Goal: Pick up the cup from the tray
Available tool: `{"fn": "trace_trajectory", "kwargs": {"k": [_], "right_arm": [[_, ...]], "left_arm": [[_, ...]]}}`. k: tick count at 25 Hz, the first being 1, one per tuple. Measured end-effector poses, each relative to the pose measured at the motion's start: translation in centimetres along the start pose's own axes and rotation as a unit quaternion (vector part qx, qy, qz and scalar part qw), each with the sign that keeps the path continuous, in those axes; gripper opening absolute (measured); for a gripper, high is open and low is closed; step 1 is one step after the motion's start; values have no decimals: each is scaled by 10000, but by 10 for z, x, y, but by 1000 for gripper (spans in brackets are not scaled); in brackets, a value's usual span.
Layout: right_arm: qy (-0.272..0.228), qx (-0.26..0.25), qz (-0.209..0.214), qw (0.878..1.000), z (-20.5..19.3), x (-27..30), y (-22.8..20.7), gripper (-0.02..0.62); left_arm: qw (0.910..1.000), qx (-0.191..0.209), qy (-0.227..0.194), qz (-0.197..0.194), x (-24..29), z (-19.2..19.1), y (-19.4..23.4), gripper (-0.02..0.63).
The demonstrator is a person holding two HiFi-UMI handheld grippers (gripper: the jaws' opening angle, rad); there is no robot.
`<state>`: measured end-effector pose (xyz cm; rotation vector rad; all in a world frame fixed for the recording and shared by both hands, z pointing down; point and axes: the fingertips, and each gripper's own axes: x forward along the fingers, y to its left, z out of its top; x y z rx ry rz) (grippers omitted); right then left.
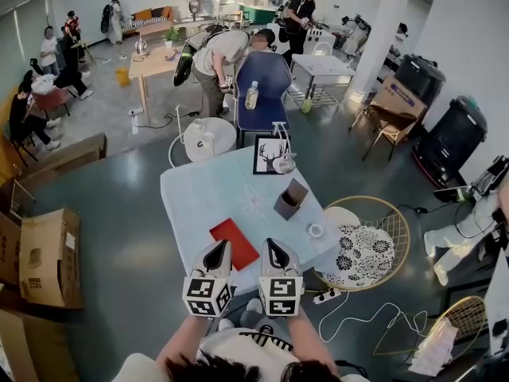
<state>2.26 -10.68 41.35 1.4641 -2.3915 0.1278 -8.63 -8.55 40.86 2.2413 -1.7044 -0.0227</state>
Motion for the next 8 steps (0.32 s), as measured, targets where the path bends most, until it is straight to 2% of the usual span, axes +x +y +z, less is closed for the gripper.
{"fn": "trace_trajectory", "kwargs": {"k": [8], "right_arm": [[44,-24,64,10000,-6,1,5,25]], "left_arm": [[10000,16,0,6,0,0,4,2]]}}
